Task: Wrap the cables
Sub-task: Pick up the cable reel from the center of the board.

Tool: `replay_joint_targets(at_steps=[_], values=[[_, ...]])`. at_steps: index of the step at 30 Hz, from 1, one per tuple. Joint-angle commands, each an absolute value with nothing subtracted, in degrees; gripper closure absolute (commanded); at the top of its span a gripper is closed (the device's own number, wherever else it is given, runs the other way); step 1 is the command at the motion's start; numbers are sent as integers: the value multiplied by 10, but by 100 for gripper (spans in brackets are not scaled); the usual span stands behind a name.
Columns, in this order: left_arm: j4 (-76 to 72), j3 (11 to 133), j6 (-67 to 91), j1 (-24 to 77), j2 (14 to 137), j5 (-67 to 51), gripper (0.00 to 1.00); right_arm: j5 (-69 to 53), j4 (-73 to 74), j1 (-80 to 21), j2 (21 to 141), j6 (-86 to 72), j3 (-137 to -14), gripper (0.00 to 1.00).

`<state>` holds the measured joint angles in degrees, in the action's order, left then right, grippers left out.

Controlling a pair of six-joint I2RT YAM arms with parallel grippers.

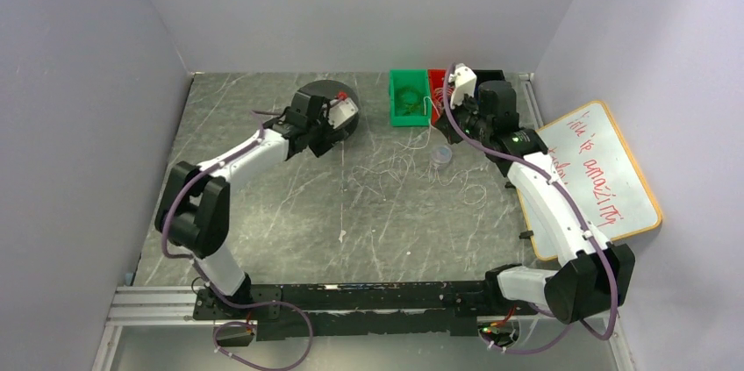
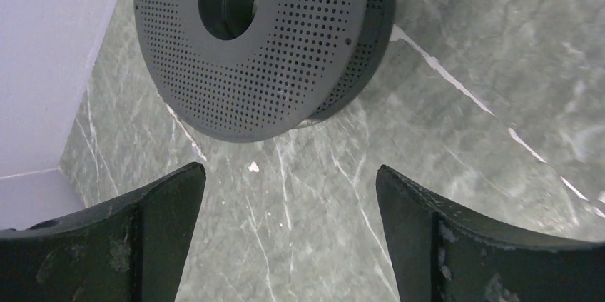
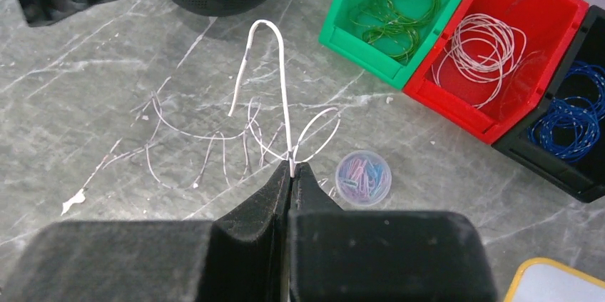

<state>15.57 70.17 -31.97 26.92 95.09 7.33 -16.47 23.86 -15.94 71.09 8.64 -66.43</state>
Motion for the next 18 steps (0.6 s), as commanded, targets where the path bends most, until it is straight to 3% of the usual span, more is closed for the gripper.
replay_joint_targets(at_steps=[1,18], values=[[32,686,-365,269,973,106,6,-209,205,-140,686,58,-658,100],[-247,617,-469,294,1117,256,9,-236,196,-124,690,49,-645,100]])
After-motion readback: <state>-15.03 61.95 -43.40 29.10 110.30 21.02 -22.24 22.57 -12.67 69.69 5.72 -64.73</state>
